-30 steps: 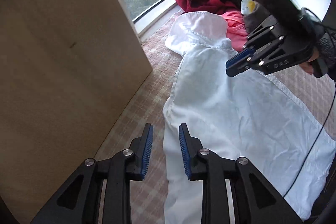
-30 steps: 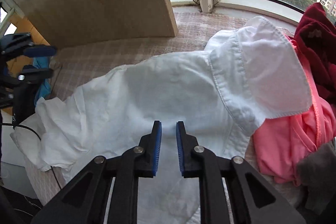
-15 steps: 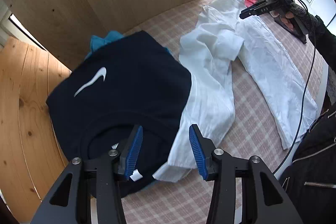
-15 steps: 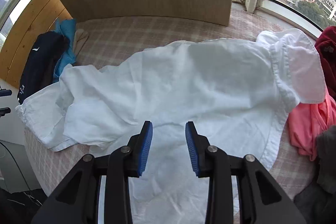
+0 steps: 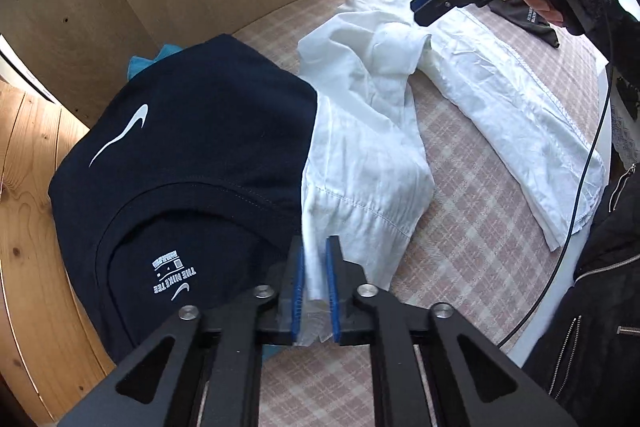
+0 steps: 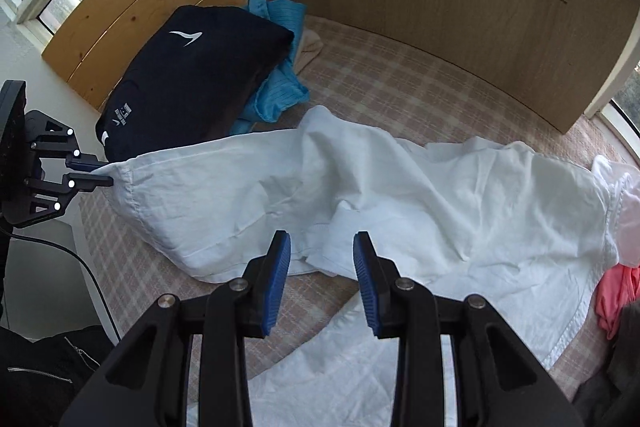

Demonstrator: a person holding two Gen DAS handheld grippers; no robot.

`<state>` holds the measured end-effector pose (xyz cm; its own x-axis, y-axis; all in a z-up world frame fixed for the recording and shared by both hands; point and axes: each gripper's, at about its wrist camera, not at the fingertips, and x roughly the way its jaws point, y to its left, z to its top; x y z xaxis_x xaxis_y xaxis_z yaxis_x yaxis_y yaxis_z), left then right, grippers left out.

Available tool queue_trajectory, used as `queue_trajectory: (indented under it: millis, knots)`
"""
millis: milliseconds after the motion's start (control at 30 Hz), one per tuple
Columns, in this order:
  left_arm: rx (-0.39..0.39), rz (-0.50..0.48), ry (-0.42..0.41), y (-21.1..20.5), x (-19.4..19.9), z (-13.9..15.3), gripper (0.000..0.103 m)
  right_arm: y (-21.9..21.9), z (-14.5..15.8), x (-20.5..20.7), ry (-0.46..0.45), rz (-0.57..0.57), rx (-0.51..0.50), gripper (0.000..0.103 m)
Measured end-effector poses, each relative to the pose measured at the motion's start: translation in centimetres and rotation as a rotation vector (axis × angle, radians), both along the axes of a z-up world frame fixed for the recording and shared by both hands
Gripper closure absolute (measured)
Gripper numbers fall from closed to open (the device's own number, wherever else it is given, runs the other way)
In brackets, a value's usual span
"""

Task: Fold clothes
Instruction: 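Grasp the white sleeve cuff beside the navy shirt with the left gripper, then lift the sleeve with the left gripper and carry it across the shirt body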

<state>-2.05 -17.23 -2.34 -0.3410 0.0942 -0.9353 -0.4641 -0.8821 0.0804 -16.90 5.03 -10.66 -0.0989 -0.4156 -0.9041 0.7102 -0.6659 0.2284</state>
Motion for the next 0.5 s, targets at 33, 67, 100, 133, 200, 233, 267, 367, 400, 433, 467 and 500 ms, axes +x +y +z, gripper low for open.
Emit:
queue_trajectory:
  millis: [33, 67, 100, 133, 200, 233, 267, 367, 400, 433, 467, 500]
  knots:
    - [0.005, -0.004, 0.010, 0.1, 0.4, 0.2, 0.097, -0.6, -0.1, 0.4, -0.004, 0.012, 0.003, 0.070]
    - [0.022, -0.008, 0.008, 0.2, 0.8, 0.4, 0.098, -1.3, -0.2, 0.7, -0.009, 0.024, 0.006, 0.070]
    - [0.036, -0.012, 0.007, 0.3, 1.3, 0.6, 0.098, -1.9, -0.3, 1.0, -0.014, 0.036, 0.009, 0.070]
    - [0.042, -0.018, 0.008, 0.4, 1.8, 0.6, 0.098, -2.4, -0.6, 1.3, -0.018, 0.045, 0.017, 0.070]
    - [0.048, -0.024, 0.004, 0.5, 2.9, 0.5, 0.099, -3.1, -1.0, 1.9, -0.033, 0.051, 0.019, 0.070]
    - [0.034, -0.010, 0.014, 0.4, 3.2, 0.3, 0.099, -3.6, -1.2, 2.2, -0.045, 0.059, 0.012, 0.070]
    - [0.025, 0.003, 0.014, 0.0, 3.4, 0.1, 0.099, -4.0, -1.4, 2.5, -0.058, 0.069, 0.005, 0.070]
    - [0.000, 0.050, 0.027, -0.9, 2.8, -0.7, 0.099, -6.2, -1.9, 4.1, -0.103, 0.127, -0.020, 0.070]
    - [-0.005, 0.056, 0.038, -1.0, 2.3, -0.8, 0.099, -7.0, -2.0, 4.6, -0.114, 0.147, -0.026, 0.070]
    - [-0.015, 0.050, 0.047, -0.9, 1.8, -0.9, 0.099, -7.8, -2.1, 5.2, -0.123, 0.170, -0.028, 0.069]
    - [-0.027, 0.036, 0.057, -0.8, 1.4, -1.0, 0.098, -8.6, -2.3, 5.8, -0.127, 0.191, -0.027, 0.069]
    - [-0.027, 0.028, 0.061, -0.7, 1.2, -1.1, 0.098, -9.1, -2.4, 6.2, -0.127, 0.202, -0.023, 0.068]
